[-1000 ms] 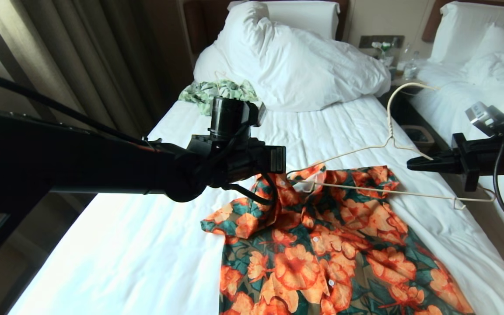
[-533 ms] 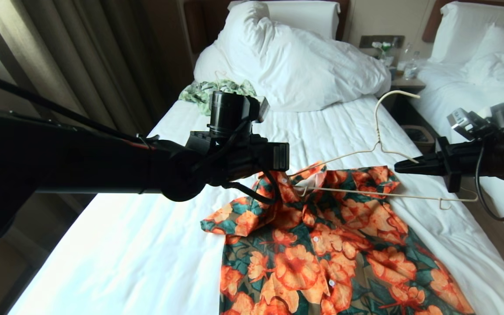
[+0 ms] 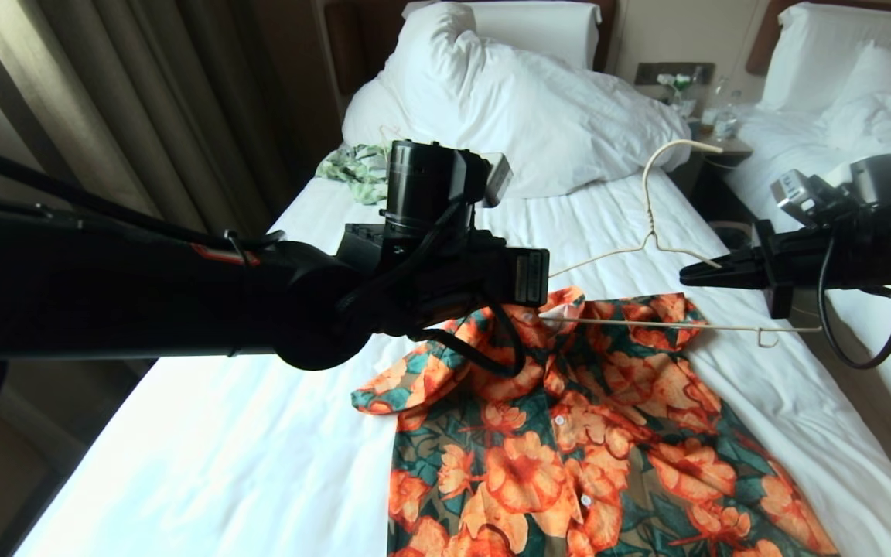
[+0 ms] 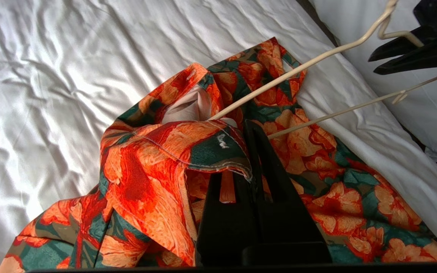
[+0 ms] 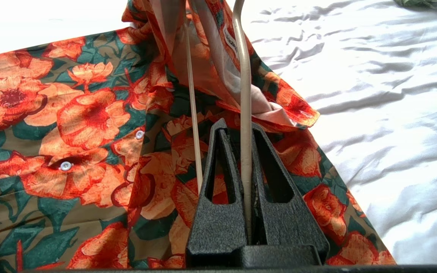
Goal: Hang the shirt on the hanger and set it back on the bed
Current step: Hook one side of the shirt onto the hanger
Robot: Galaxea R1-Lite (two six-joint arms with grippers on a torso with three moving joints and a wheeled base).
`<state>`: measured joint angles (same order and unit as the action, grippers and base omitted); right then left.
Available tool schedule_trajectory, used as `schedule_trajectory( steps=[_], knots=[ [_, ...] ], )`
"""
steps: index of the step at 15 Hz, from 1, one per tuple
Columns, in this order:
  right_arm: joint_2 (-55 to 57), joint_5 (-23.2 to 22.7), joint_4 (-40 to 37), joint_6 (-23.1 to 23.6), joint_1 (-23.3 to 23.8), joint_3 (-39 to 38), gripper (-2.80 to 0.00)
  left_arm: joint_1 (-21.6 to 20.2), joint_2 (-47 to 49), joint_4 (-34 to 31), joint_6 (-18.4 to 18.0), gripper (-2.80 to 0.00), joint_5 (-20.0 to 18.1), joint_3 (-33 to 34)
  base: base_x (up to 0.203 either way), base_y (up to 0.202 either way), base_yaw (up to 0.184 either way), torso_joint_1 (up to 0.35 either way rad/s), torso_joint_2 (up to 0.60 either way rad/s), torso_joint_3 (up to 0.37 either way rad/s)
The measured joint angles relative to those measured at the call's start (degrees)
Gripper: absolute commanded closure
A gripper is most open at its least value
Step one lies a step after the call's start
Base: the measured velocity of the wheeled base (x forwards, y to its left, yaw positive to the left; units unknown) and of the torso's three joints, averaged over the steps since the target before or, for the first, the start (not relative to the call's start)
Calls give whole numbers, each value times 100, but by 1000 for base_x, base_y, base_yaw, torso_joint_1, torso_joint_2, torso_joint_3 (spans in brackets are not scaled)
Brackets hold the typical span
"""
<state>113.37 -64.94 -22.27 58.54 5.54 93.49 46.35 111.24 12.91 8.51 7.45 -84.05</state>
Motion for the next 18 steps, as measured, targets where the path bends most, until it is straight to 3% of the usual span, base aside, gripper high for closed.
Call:
schedule_trajectory(
  steps=[5, 8, 14, 18],
  knots=[
    [-112, 9, 26, -31, -422, -269, 0, 202, 194, -553, -184, 0, -8, -907, 0, 0, 0, 0, 0, 0],
    [-279, -31, 34, -33, -547, -547, 0, 535, 251, -733, -239, 0, -15, -1211, 0, 0, 0, 0, 0, 0],
    [-762, -479, 45, -33, -502, -1155, 0, 1363, -278, -681, -221, 0, -465, -655, 0, 0, 0, 0, 0, 0],
    [-1016, -599, 39, -33, -508, -1517, 0, 1571, -454, -670, -272, 0, -482, -468, 0, 0, 0, 0, 0, 0]
  ],
)
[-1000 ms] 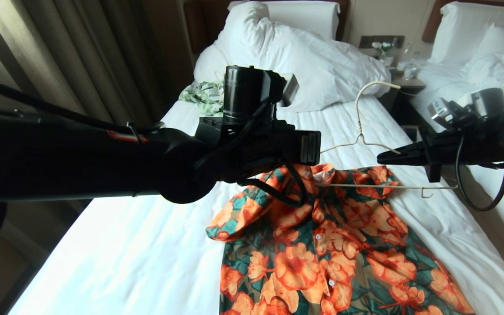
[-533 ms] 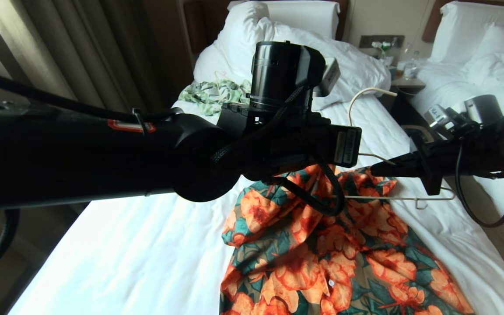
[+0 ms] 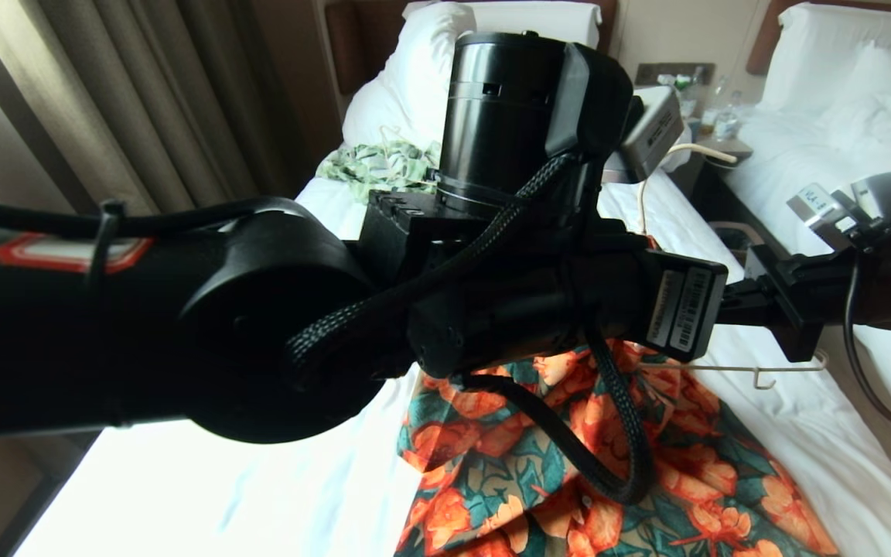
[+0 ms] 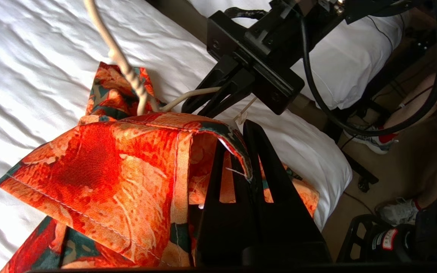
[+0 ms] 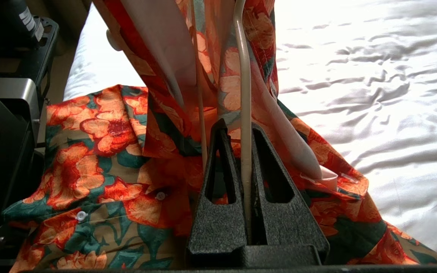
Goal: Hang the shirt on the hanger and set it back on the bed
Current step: Hook one side of the shirt onto the hanger
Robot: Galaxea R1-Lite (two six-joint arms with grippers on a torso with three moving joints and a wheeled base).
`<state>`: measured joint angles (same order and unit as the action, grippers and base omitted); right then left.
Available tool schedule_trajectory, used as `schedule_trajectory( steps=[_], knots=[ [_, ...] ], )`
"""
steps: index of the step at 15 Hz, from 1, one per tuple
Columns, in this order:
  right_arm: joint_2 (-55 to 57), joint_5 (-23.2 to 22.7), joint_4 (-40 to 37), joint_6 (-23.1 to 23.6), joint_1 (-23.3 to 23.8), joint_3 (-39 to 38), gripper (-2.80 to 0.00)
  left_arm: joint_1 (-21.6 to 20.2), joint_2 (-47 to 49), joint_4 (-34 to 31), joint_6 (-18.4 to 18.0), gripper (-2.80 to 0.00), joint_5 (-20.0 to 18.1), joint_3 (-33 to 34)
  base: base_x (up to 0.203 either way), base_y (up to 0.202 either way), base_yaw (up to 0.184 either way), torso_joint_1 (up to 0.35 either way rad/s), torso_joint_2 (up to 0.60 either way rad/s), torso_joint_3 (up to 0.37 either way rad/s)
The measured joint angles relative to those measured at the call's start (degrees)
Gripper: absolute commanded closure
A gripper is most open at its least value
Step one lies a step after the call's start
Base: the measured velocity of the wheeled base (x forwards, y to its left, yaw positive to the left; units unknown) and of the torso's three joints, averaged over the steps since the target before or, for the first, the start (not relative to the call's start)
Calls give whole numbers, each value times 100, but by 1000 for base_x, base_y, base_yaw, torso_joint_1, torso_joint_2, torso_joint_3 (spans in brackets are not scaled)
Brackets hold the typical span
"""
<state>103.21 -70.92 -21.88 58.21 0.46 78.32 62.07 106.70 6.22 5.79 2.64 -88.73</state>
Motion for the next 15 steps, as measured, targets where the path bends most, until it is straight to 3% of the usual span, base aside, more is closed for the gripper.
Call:
schedule_trajectory(
  steps=[4, 12, 15],
  knots=[
    [-243, -14, -9, -1, -245, -329, 0, 173, -37, -5, -658, 0, 11, -14, 0, 0, 0, 0, 0, 0],
    [-492, -13, -20, -39, -445, -584, 0, 874, -89, -1, -1065, 0, 41, 18, 0, 0, 0, 0, 0, 0],
    [-489, -116, -16, -77, -464, -556, 0, 841, -61, 11, -1189, 0, 74, -6, 0, 0, 0, 0, 0, 0]
  ],
)
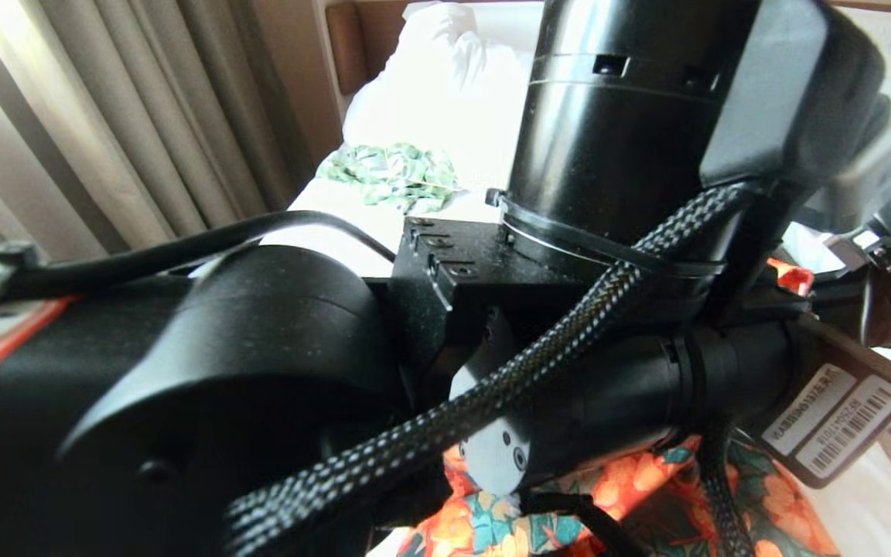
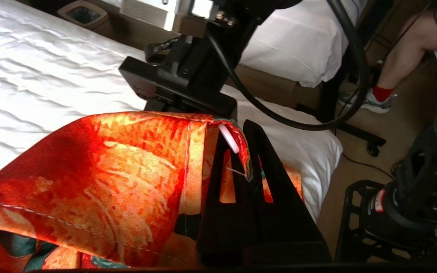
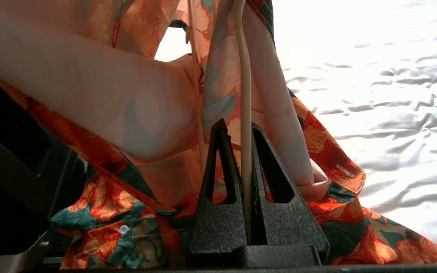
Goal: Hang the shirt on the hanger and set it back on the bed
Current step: Hook one side of the shirt onto the hanger
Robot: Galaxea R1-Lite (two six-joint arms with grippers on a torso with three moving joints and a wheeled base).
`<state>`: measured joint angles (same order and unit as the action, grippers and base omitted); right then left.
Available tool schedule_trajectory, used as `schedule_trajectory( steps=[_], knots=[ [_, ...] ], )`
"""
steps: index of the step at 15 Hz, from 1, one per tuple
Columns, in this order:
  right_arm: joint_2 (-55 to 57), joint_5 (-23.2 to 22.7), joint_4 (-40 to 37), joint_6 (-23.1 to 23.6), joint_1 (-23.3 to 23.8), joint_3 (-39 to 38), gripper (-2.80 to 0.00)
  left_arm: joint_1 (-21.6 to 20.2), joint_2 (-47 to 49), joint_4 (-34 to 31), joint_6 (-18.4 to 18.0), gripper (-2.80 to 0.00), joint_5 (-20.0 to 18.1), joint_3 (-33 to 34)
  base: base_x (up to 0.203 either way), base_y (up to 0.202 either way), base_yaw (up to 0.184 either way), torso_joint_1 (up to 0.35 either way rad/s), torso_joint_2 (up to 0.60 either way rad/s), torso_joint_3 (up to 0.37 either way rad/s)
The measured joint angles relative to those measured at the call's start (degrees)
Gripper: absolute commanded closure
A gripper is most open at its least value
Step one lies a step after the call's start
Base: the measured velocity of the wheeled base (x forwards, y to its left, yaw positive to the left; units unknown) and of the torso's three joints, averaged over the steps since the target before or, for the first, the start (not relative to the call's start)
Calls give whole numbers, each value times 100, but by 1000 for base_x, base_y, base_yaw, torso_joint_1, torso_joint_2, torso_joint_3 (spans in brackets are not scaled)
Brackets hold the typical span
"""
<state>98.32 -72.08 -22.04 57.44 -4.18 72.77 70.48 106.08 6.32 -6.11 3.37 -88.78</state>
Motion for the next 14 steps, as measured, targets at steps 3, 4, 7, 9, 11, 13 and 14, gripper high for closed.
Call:
schedule_trajectory(
  steps=[3, 4, 7, 9, 11, 13, 14],
  knots=[
    [-2, -127, -4, -2, 22, 0, 0, -147, 15, 67, -33, -280, -2, -13, 0, 0, 0, 0, 0, 0],
    [-5, -152, -4, -2, 20, -14, 0, -167, 17, 93, -80, -280, 0, -13, 0, 0, 0, 0, 0, 0],
    [-65, -269, -9, 0, 52, -233, 0, -178, -37, 171, -228, -280, 16, 4, 0, 0, 0, 0, 0, 0],
    [-109, -329, -8, -2, 94, -294, 0, -184, -150, 115, -262, -280, 248, 26, 0, 0, 0, 0, 0, 0],
    [-151, -388, -15, -2, 118, -343, 0, -193, -247, -95, -369, -280, 645, -78, 0, 0, 0, 0, 0, 0],
    [-174, -396, -17, -2, 121, -367, 0, -152, -318, -776, -422, -280, 1159, -369, 0, 0, 0, 0, 0, 0],
    [-177, -394, -15, -2, 121, -364, 0, -51, -354, -1115, -425, -280, 1338, -437, 0, 0, 0, 0, 0, 0]
  ],
)
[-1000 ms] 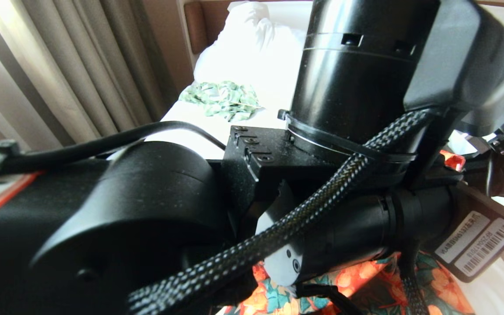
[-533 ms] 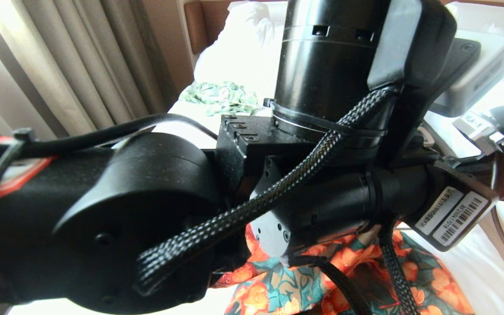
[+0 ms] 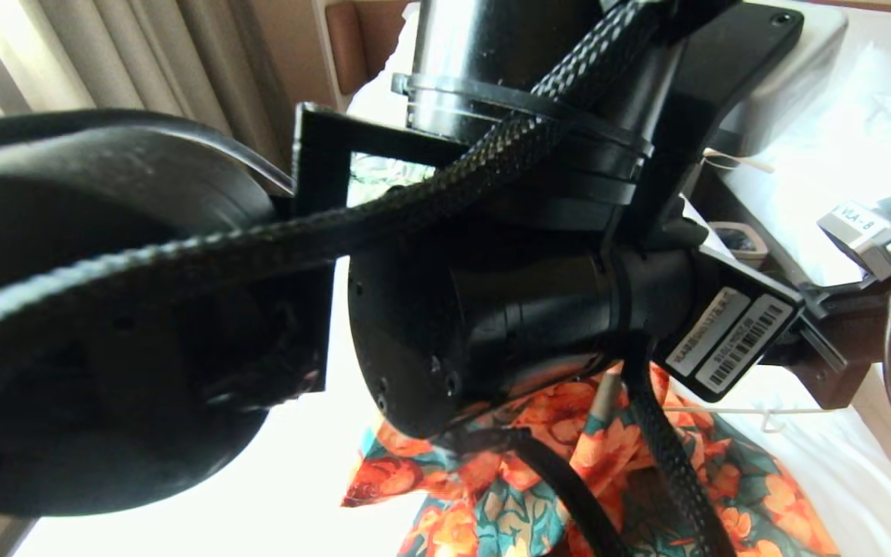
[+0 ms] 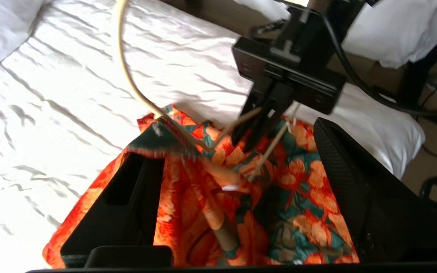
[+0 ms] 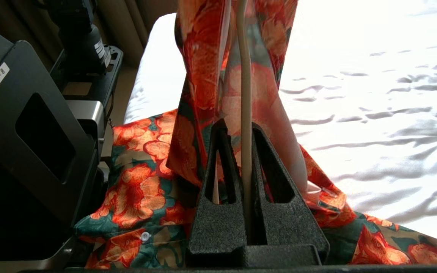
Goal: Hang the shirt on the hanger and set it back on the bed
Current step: Hook one side of the shirt onto the hanger
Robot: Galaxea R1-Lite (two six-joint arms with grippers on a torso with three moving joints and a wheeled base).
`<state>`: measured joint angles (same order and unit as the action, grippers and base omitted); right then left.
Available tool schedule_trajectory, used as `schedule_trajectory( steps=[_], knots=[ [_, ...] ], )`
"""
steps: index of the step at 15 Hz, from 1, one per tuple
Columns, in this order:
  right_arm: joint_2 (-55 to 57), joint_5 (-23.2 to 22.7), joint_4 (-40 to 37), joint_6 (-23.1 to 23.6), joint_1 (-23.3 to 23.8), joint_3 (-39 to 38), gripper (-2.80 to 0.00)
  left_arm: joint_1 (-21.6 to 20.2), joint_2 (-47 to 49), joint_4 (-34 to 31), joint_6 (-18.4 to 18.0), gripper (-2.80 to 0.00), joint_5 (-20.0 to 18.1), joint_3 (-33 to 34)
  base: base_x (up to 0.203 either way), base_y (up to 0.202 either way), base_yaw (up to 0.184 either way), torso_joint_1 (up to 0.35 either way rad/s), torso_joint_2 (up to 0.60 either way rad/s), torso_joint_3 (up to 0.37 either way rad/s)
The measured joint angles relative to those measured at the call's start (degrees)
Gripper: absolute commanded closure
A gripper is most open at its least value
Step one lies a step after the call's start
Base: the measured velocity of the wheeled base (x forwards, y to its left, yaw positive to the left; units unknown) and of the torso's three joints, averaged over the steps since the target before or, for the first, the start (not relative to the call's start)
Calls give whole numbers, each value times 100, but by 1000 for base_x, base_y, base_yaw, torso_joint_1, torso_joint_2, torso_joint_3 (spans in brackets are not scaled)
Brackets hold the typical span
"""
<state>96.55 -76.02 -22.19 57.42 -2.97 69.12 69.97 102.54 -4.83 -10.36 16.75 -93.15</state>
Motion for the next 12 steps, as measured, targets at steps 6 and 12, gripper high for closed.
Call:
schedule_trajectory(
  steps=[6, 12],
  knots=[
    [37, -11, 4, 0, 183, 119, 0, 376, 129, -256, 2, -280, 585, 97, 0, 0, 0, 0, 0, 0],
    [63, -212, 7, 0, 352, 94, 0, 268, -107, -280, 2, -280, 581, 255, 0, 0, 0, 0, 0, 0]
  ],
)
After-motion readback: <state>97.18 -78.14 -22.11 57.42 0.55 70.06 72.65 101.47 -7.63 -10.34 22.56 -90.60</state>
